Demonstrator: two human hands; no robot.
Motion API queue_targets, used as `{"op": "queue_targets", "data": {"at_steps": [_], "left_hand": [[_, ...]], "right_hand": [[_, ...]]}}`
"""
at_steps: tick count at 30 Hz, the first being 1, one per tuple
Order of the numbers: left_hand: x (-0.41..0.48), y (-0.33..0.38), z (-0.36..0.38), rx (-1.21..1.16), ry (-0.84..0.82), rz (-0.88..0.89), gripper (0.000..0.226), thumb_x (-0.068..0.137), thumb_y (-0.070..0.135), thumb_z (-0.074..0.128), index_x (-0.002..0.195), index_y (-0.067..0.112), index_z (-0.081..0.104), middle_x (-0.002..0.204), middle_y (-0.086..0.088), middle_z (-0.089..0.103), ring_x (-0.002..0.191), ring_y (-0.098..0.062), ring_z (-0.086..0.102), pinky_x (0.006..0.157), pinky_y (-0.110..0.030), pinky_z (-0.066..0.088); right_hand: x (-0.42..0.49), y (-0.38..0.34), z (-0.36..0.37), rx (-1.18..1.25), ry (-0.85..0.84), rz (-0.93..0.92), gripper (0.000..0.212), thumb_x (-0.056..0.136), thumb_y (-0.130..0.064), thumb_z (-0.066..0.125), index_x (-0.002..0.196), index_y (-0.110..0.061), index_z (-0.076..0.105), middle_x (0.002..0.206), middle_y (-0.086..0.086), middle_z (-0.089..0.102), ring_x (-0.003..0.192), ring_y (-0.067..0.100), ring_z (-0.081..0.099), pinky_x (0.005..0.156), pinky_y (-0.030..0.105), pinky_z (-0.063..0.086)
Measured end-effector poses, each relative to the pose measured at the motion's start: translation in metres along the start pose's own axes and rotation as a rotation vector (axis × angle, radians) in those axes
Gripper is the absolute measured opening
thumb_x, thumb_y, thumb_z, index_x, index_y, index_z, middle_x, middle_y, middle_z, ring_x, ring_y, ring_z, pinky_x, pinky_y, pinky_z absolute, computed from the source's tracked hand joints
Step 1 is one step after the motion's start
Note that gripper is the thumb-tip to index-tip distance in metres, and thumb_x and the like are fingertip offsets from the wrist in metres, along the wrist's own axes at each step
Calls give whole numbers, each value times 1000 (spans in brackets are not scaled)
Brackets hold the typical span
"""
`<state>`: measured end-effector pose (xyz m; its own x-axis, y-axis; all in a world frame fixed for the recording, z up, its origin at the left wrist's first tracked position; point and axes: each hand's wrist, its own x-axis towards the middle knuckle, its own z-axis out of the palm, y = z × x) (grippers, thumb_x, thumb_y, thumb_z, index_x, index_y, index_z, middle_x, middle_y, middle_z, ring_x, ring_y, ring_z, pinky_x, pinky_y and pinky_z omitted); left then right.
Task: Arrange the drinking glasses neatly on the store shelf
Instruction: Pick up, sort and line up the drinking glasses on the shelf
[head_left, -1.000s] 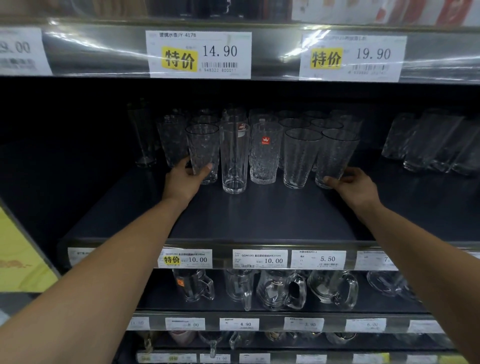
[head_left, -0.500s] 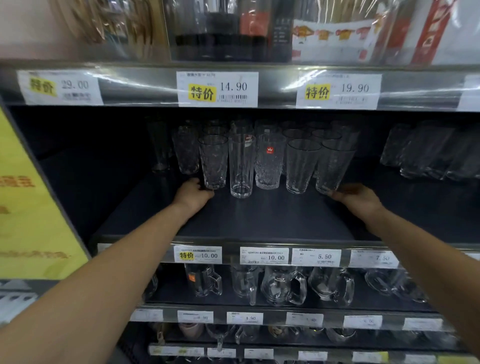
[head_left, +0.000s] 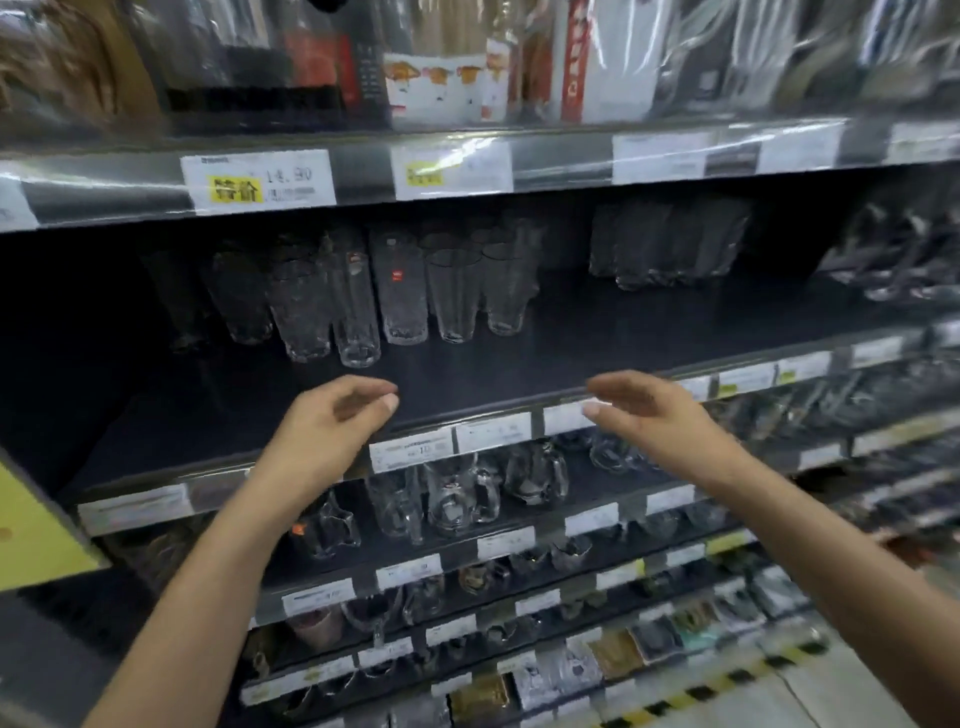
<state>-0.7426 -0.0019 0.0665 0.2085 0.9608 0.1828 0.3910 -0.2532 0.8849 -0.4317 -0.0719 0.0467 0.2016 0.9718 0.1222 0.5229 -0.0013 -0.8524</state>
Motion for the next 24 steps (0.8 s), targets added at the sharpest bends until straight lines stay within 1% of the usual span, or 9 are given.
{"op": "queue_targets", "data": {"at_steps": [1,2,4,5,7,10,15,20,24], "left_hand": [[-10,7,11,-41,-8,16,11,94,22,65,101,27,72,101,17,71,89,14,63,75,0,43],[-18,12,22,-83,-21,29,11,94,22,65,100,28,72,100,16,72,89,15,63,80,-3,45],[-31,24,47,-175,-61,41,13,94,23,65,100,30,74,102,14,75,99,6,66,96,-21,49],[-37,31,60,-212,-84,41,13,94,22,65,100,30,74,104,14,75,103,1,67,100,-29,49],[-46,47,90,-269,-128,51,13,94,21,64,99,28,75,105,12,75,106,-5,68,101,-38,50],[-55,72,137,-325,-201,74,16,95,18,63,96,27,75,103,10,76,105,-7,69,100,-41,51],[-63,106,215,-319,-323,97,14,95,19,61,102,23,74,102,10,76,100,-8,71,97,-41,53],[-64,135,293,-294,-377,73,15,96,16,60,100,22,73,98,5,77,95,-11,73,94,-43,55],[-63,161,360,-287,-367,40,15,97,16,60,102,21,73,100,6,76,95,-12,73,92,-41,55]], "right_hand": [[-18,3,-9,21,38,9,32,89,-37,71,120,-31,66,120,-15,67,113,5,63,98,28,50],[-36,5,-18,47,76,11,32,89,-38,71,120,-31,66,119,-15,68,112,3,63,94,25,52],[-68,10,-37,101,148,18,29,90,-37,69,118,-35,67,115,-19,70,109,-2,64,87,20,53],[-83,14,-46,122,186,29,27,90,-38,69,117,-37,67,114,-21,70,108,-4,64,86,19,52],[-109,22,-65,139,259,51,27,90,-41,68,117,-40,67,114,-25,69,108,-6,63,90,21,50],[-141,39,-93,165,353,85,27,90,-40,68,117,-39,67,117,-23,68,108,-4,64,90,25,53],[-173,68,-143,202,454,111,29,88,-38,68,117,-39,67,115,-24,69,108,-3,65,93,25,51],[-180,117,-201,240,489,130,27,91,-29,69,117,-38,68,117,-20,70,112,1,64,101,38,51],[-176,163,-258,258,474,137,26,92,-30,67,117,-37,68,117,-20,70,113,2,64,104,40,49]]}}
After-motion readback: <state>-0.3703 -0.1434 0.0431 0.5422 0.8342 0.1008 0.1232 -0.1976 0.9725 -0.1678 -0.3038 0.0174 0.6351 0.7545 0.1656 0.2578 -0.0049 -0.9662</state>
